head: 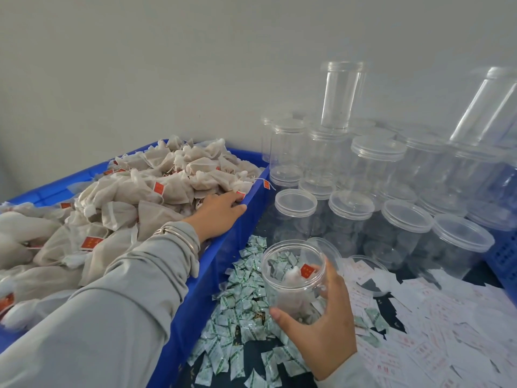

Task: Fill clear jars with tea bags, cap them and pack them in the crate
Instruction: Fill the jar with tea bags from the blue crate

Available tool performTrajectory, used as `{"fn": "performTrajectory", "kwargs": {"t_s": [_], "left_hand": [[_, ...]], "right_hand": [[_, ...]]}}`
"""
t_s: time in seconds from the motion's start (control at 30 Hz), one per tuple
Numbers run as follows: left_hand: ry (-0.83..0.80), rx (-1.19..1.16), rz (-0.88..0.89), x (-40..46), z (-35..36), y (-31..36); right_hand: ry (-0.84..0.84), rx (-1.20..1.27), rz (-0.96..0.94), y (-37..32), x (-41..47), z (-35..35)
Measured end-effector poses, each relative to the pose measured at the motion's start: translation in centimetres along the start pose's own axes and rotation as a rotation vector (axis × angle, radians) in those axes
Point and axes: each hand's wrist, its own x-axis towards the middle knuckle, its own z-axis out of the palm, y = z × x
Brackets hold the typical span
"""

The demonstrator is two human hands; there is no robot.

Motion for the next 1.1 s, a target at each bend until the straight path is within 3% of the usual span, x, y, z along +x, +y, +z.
{"fn": "performTrajectory", "kwargs": {"t_s": [0.2, 0.6, 1.1], "left_hand": [[0.098, -0.070, 0.002, -0.1, -0.2, 0.2], [0.484, -0.630, -0.147, -0.3, -1.9, 0.9], [0.563, -0.628, -0.096, -1.4, -3.9, 1.4]], "right_hand": [[-0.029, 0.035, 0.045, 0.4, -0.1, 0.1], [-0.038, 0.096, 0.078, 0.5, -0.1, -0.3], [-0.018, 0.077, 0.073, 0.3, 0.0, -0.2]]}}
